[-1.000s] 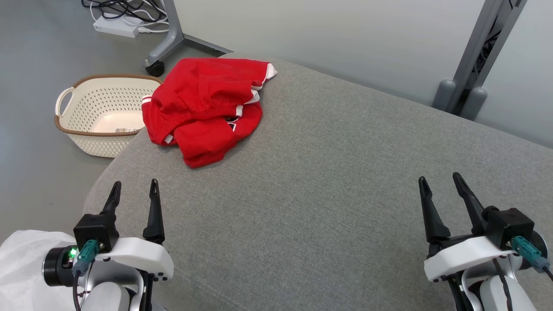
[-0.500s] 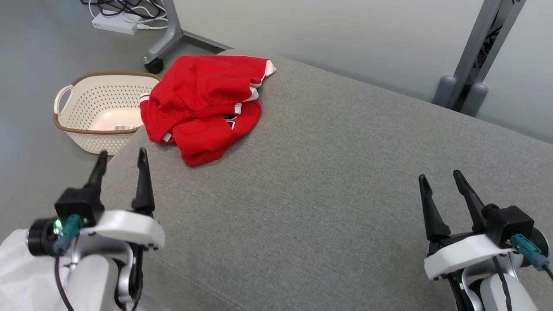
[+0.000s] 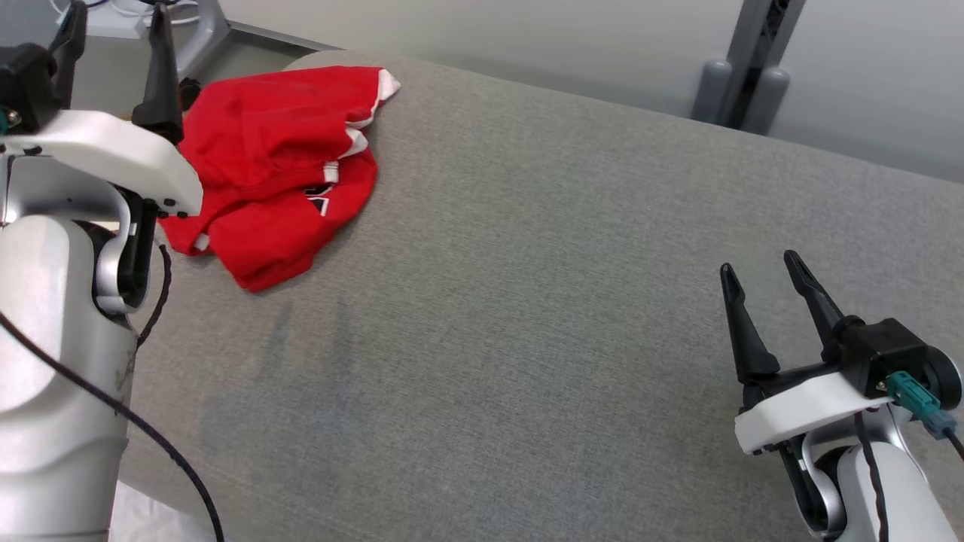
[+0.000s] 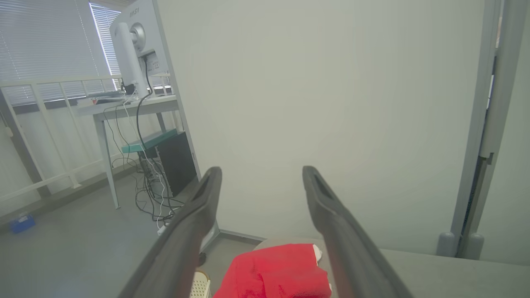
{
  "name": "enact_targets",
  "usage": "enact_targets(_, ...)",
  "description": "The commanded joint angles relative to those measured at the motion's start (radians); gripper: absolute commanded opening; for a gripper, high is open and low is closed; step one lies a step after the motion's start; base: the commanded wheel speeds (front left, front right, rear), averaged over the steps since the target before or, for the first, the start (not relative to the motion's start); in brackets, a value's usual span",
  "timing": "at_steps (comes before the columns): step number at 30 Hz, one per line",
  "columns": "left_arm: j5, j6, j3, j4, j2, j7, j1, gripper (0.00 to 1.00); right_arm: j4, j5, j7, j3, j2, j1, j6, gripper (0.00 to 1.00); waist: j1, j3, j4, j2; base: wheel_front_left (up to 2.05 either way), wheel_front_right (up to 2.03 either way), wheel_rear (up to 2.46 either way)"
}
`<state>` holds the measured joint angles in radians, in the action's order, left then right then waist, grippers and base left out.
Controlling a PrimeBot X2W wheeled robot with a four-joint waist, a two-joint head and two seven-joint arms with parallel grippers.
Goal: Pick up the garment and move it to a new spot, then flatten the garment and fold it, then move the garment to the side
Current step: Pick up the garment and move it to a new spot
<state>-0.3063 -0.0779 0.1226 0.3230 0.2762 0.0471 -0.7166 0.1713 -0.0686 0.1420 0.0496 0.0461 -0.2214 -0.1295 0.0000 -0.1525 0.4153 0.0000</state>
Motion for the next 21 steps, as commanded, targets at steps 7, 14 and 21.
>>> enact_targets(7,-0.057,0.06,-0.005,0.302,0.015,0.078,-0.14,1.0,-0.032,0.019,-0.024,0.014,0.011,-0.039,-0.002,1.0,0.0,-0.108,-0.115,0.0,0.0,0.0,0.0)
enact_targets(14,-0.093,0.092,-0.021,0.567,0.054,0.125,-0.224,1.0,-0.054,0.024,-0.036,0.031,0.019,-0.066,-0.002,1.0,0.0,-0.176,-0.168,0.0,0.0,0.0,0.0)
enact_targets(21,-0.105,0.107,-0.032,0.749,0.105,0.124,-0.262,1.0,-0.07,0.03,-0.044,0.049,0.027,-0.086,-0.002,1.0,0.0,-0.221,-0.21,0.0,0.0,0.0,0.0)
